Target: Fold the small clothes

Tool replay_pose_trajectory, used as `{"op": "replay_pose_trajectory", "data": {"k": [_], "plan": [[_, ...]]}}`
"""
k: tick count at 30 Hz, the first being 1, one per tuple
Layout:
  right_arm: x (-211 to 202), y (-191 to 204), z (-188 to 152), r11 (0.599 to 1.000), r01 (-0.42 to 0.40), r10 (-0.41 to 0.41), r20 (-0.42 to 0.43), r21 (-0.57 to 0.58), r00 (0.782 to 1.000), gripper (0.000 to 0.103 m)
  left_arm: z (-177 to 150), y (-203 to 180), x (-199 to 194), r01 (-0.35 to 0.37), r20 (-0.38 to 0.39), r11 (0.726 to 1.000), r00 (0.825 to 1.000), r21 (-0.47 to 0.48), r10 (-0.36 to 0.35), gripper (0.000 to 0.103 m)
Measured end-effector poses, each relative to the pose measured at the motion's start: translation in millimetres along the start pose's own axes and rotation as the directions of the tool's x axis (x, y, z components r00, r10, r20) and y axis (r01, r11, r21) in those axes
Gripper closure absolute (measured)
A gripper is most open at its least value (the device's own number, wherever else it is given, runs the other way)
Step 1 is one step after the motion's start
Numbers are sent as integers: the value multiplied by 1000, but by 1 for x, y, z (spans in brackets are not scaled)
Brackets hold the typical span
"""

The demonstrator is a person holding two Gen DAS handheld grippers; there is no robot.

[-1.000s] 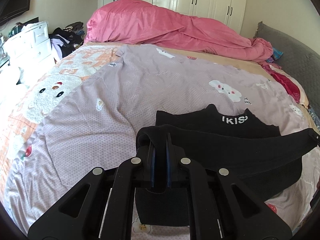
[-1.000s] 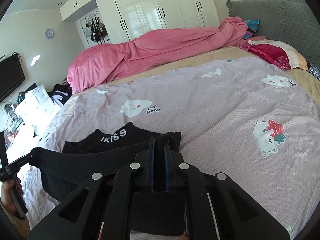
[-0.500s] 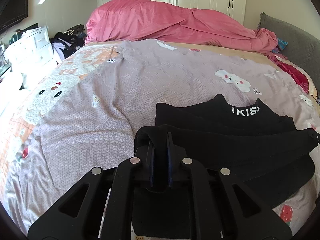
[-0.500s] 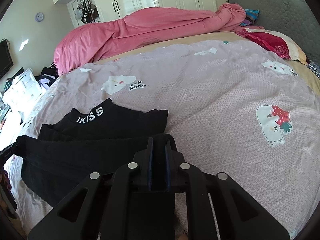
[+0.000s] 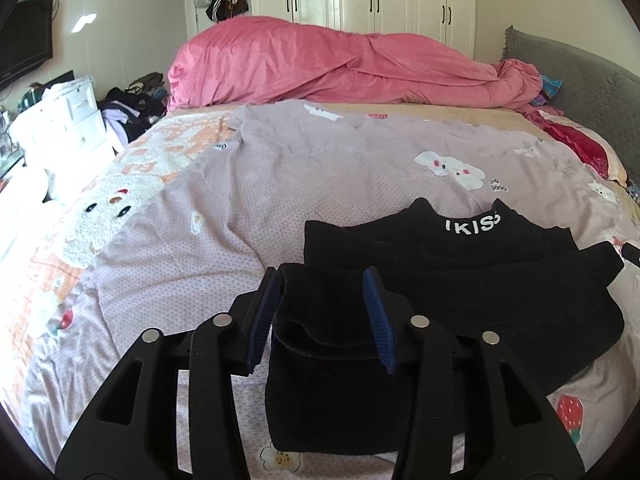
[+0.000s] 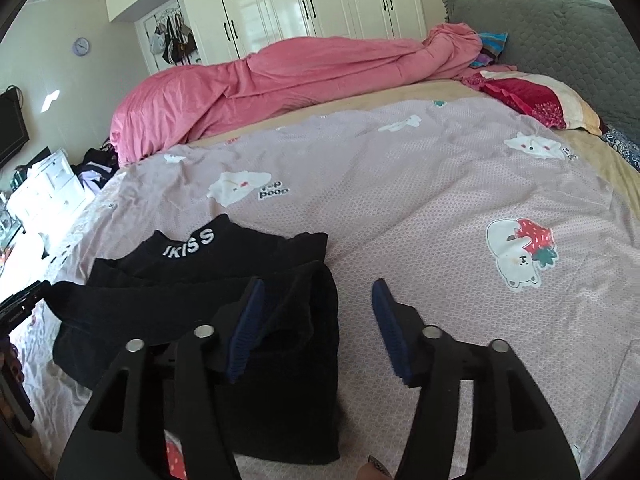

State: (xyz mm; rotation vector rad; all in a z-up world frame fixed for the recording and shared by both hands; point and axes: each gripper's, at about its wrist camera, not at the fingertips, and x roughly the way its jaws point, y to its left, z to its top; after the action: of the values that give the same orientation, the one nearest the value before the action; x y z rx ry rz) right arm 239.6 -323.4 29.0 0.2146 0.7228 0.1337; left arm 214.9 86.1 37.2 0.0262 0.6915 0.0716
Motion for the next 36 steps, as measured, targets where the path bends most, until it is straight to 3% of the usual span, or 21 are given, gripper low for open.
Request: {"op": "replay_pose_trajectory", "data": {"k": [4,9,23,30,36], "plan": [[-19,8,-1,1000,-18,18,27,-26,999,42,3,-2,-16,6,26,1000,1000,6,-6,50],[-40,20,-3,997,-46,50,61,-62,997,39,5,-4,-35,24,41,1000,999,15,-25,42],[-54,52,-33,980,-86,93,28,-179,995,39,-20,-36,-54,113,11,989,993,96,-115,44],[-41,65,-54,972,-100,97,-24,-214,995,39,-45,-62,-37,143,-59,978,989,151,-135,50],[-22,73,-68,967,-117,101,-79,-225,992,39,-59,-76,-12,130,-112,972,988,196,-110,53]]}}
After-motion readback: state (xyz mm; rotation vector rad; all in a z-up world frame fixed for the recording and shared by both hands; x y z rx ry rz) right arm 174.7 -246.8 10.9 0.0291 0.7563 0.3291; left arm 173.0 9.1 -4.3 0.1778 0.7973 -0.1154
